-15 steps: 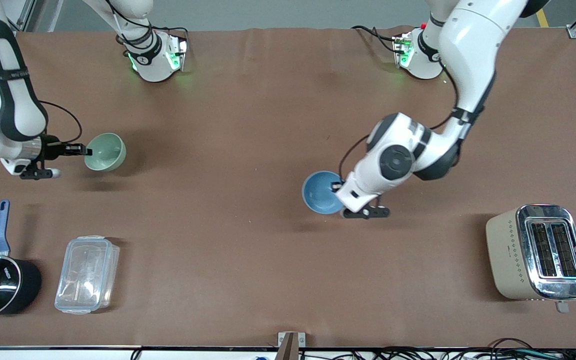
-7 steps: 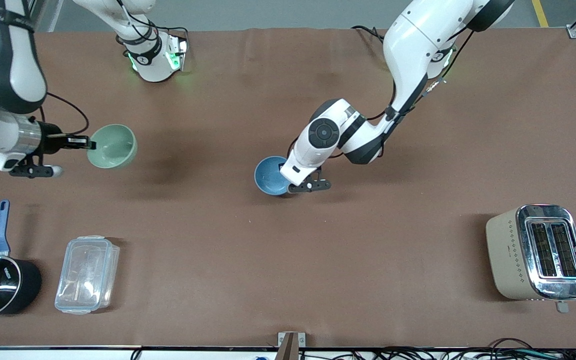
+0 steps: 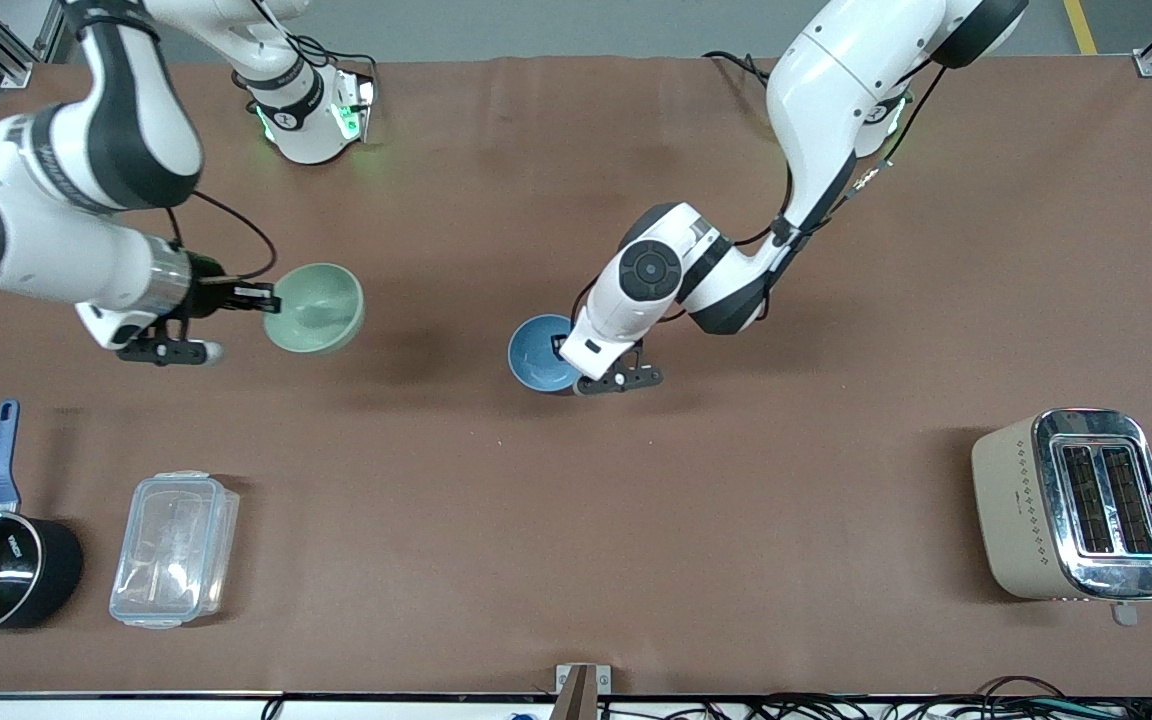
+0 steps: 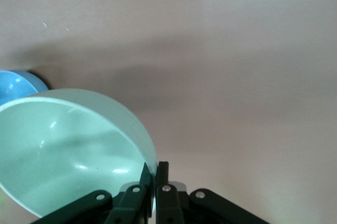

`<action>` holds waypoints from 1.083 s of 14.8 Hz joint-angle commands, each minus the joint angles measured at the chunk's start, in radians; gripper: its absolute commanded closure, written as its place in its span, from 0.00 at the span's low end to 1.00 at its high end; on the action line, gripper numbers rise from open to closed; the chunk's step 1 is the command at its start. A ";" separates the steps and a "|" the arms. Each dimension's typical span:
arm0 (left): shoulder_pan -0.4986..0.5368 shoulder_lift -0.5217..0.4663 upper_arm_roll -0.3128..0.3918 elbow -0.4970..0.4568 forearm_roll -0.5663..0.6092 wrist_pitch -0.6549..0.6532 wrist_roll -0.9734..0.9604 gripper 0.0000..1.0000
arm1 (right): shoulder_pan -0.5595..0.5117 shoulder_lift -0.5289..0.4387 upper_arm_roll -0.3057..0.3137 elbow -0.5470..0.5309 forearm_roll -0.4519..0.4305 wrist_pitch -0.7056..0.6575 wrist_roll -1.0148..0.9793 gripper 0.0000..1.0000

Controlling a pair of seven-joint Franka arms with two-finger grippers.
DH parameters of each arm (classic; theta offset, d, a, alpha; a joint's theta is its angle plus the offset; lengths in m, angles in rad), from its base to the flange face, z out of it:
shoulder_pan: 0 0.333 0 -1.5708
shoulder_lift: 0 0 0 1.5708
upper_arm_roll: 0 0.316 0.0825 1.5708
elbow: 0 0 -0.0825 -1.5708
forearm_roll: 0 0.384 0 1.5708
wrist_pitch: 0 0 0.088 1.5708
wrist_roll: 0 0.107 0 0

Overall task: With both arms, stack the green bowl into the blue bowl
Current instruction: 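Lift the green bowl with the right gripper and carry it over the blue bowl, then lower the green bowl into the blue bowl while the left gripper releases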

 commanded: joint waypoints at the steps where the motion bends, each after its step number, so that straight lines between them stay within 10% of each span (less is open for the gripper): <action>1: 0.086 -0.099 0.007 0.047 0.036 -0.135 -0.002 0.00 | 0.107 0.062 -0.010 0.008 0.061 0.076 0.109 1.00; 8: 0.310 -0.351 0.000 0.100 0.176 -0.468 0.303 0.00 | 0.386 0.226 -0.010 0.022 0.173 0.361 0.393 1.00; 16: 0.414 -0.543 0.051 0.142 0.096 -0.710 0.656 0.00 | 0.443 0.365 -0.008 0.051 0.256 0.481 0.432 0.98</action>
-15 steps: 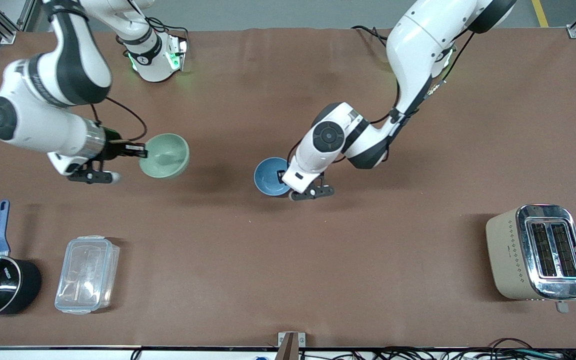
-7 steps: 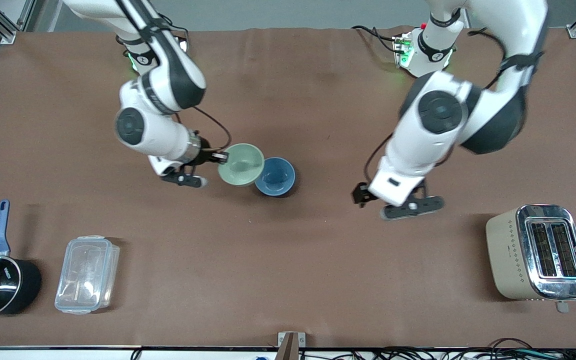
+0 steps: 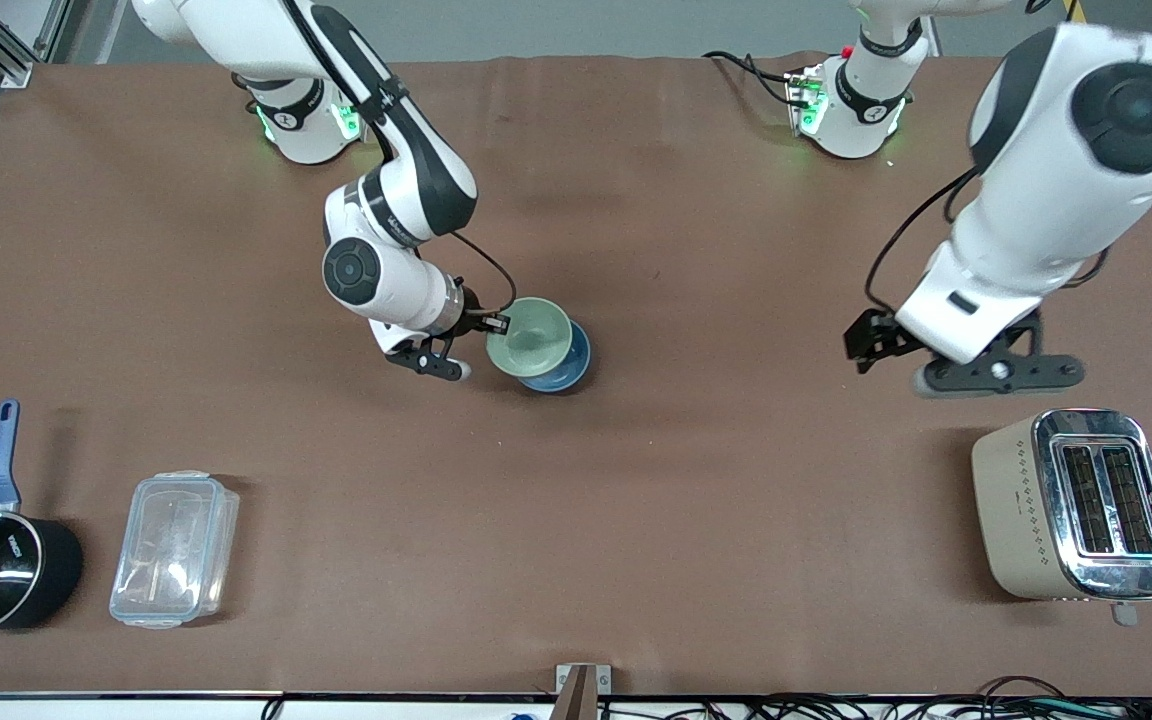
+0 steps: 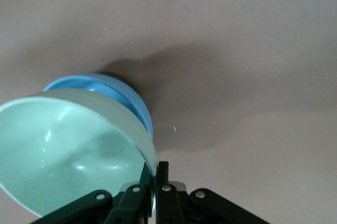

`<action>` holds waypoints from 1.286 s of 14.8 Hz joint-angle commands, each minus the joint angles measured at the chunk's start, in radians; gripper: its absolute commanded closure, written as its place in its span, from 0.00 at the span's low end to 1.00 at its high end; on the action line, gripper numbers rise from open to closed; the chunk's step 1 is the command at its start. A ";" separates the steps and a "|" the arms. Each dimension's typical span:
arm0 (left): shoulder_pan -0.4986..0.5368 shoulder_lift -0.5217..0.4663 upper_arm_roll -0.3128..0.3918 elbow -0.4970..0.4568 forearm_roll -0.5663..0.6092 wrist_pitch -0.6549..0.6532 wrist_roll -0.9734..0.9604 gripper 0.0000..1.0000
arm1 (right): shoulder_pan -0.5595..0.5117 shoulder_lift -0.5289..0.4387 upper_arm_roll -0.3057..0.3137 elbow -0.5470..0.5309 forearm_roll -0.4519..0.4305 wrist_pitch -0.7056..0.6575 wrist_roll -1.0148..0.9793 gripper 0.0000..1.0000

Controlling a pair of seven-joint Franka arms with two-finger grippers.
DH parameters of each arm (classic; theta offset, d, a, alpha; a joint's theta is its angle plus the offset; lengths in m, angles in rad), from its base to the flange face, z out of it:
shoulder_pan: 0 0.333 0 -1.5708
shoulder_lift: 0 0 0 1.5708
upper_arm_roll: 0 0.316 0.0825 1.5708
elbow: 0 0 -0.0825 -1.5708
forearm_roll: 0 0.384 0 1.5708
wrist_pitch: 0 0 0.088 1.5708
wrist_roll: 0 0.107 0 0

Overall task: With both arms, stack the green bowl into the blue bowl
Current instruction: 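Lower the green bowl into the blue bowl while the left gripper releases, then hold the green bowl in place while the left gripper withdraws, then open the right gripper and pull it away from the stacked bowls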

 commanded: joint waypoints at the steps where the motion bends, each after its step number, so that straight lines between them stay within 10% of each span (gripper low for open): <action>1: -0.031 -0.086 0.081 -0.022 -0.070 -0.081 0.097 0.00 | 0.035 0.045 -0.002 0.024 0.044 0.044 0.004 0.98; 9: -0.115 -0.255 0.281 -0.141 -0.142 -0.220 0.267 0.00 | 0.057 0.076 -0.002 0.044 0.089 0.044 -0.007 0.95; 15: -0.112 -0.304 0.290 -0.192 -0.144 -0.218 0.272 0.00 | 0.060 0.091 -0.004 0.048 0.089 0.046 -0.007 0.91; 19: -0.043 -0.309 0.273 -0.195 -0.188 -0.206 0.323 0.00 | 0.057 0.091 -0.004 0.050 0.089 0.038 0.001 0.62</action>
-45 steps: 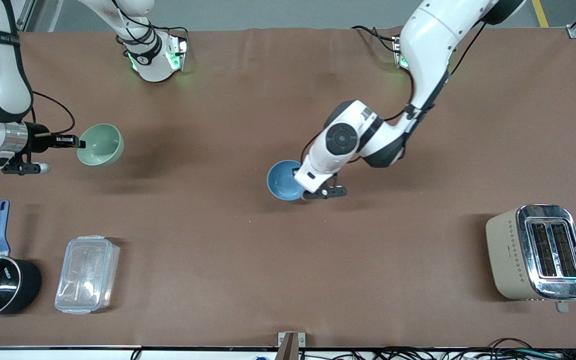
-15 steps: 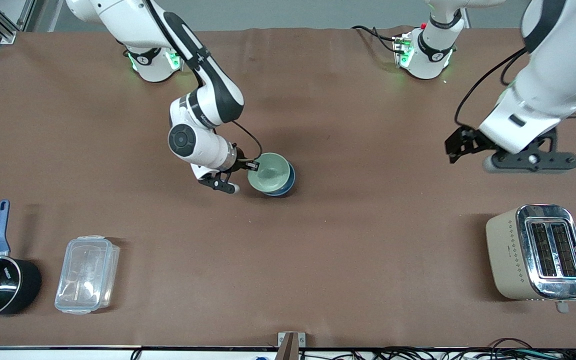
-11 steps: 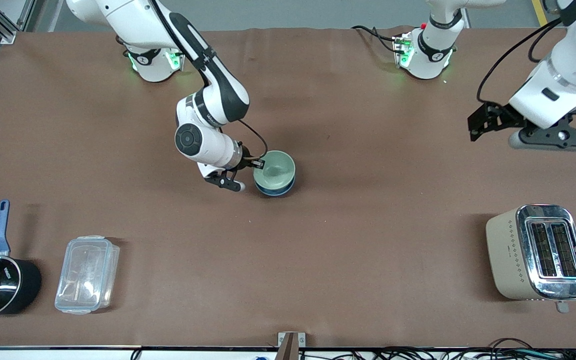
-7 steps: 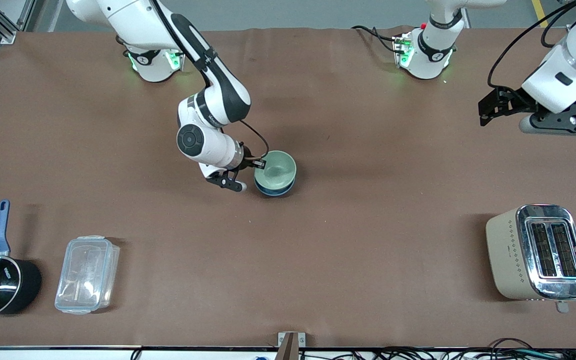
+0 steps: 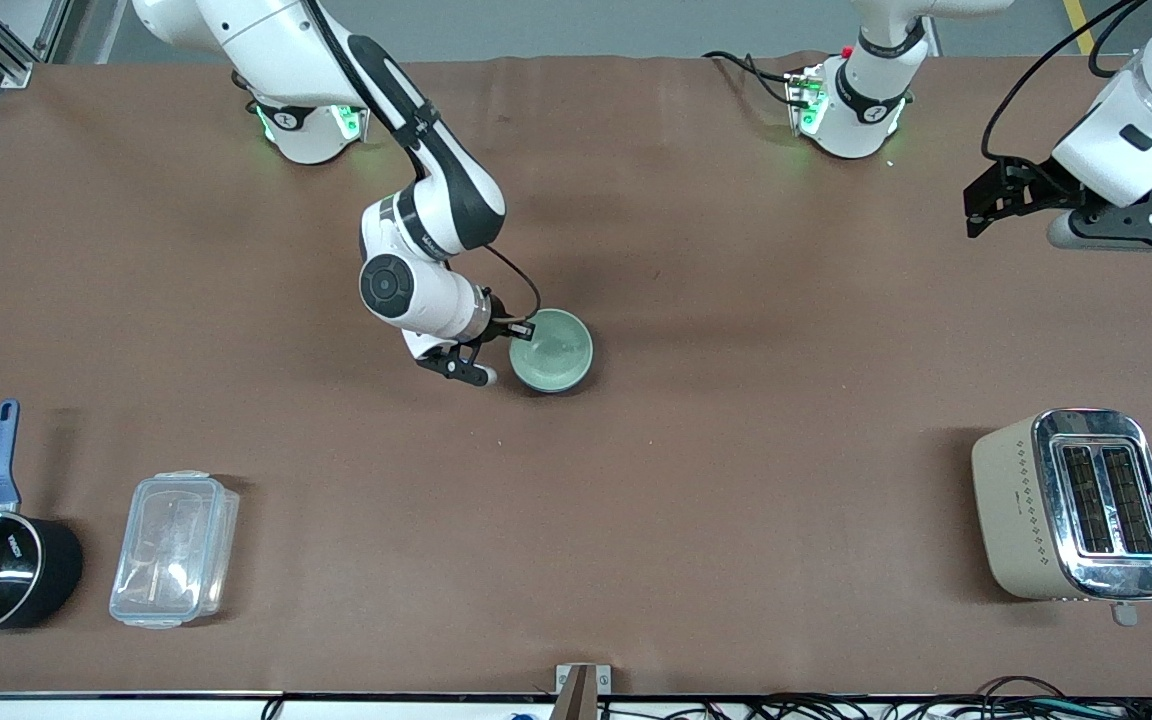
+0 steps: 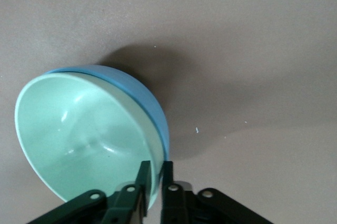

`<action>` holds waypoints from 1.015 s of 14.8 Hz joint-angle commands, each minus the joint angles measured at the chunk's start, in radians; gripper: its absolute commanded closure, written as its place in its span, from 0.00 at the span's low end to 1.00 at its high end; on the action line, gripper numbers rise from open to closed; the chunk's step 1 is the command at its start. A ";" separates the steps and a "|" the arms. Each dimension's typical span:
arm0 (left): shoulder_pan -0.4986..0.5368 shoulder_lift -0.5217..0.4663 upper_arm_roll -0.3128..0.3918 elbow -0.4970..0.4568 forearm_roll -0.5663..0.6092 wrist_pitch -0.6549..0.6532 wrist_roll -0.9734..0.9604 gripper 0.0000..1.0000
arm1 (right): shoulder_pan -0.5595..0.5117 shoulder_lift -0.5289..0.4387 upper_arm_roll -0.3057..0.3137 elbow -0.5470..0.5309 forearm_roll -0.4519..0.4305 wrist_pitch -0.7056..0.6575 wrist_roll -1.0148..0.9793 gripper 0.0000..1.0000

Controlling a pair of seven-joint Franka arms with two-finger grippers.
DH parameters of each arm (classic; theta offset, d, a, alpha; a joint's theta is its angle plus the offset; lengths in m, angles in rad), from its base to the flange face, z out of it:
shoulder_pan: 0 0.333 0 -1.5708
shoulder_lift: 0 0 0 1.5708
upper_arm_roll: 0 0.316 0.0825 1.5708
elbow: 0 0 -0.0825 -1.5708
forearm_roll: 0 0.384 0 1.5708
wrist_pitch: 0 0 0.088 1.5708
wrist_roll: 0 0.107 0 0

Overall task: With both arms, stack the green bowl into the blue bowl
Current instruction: 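Open the right gripper and pull it away from the stacked bowls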

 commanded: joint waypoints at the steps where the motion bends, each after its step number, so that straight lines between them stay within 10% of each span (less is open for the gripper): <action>1: 0.048 -0.029 -0.015 -0.025 -0.049 0.012 0.050 0.00 | -0.006 0.007 -0.006 0.017 0.026 -0.012 0.001 0.51; 6: 0.127 -0.029 -0.128 -0.023 -0.035 0.011 0.051 0.00 | -0.095 -0.122 -0.026 0.006 -0.006 -0.078 -0.014 0.02; 15: 0.131 -0.024 -0.121 0.000 -0.033 0.037 0.059 0.00 | -0.485 -0.358 -0.030 -0.046 -0.336 -0.313 -0.362 0.00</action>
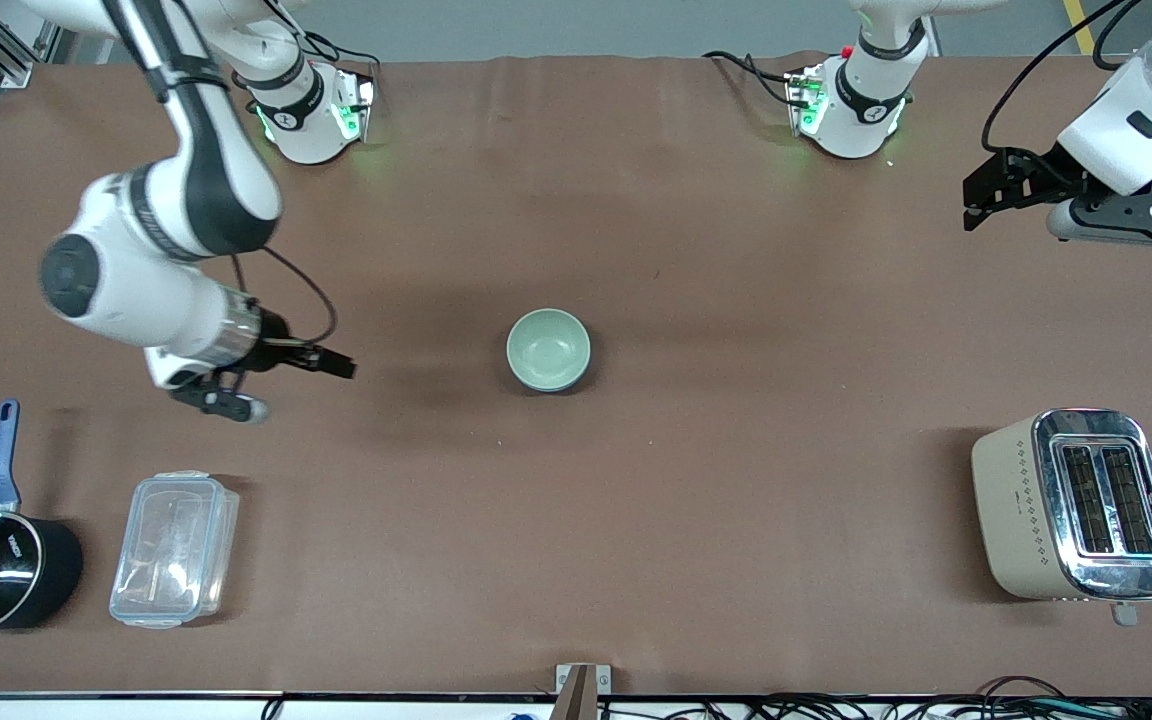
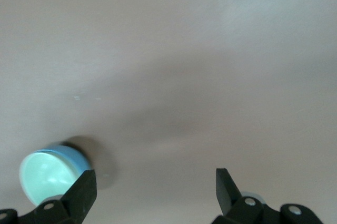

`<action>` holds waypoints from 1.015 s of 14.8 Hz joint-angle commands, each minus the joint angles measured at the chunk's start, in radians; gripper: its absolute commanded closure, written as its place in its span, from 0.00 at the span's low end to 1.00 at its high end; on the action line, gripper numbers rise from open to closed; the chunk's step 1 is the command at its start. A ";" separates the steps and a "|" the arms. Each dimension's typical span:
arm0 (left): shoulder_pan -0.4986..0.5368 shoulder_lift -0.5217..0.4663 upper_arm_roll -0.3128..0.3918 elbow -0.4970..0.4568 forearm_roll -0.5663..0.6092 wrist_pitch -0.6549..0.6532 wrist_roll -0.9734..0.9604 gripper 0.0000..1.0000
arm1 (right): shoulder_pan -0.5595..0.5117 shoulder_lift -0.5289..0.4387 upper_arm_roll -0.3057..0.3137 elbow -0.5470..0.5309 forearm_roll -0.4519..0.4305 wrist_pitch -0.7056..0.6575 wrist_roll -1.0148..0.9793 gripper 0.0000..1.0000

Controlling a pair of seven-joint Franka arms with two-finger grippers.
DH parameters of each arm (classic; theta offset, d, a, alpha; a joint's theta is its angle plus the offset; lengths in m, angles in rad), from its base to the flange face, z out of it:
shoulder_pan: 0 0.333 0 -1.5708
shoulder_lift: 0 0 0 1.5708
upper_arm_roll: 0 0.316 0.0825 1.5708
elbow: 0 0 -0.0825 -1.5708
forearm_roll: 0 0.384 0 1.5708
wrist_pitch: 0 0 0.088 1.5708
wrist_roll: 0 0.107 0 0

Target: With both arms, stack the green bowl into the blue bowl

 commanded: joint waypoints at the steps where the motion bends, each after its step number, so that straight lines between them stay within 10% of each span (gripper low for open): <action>1: 0.014 -0.020 0.001 -0.006 -0.005 0.045 0.018 0.00 | -0.083 -0.090 0.021 -0.066 -0.111 -0.022 -0.060 0.00; 15: 0.013 -0.025 0.001 0.003 0.018 0.049 -0.018 0.00 | -0.174 -0.284 0.044 0.232 -0.223 -0.439 -0.204 0.00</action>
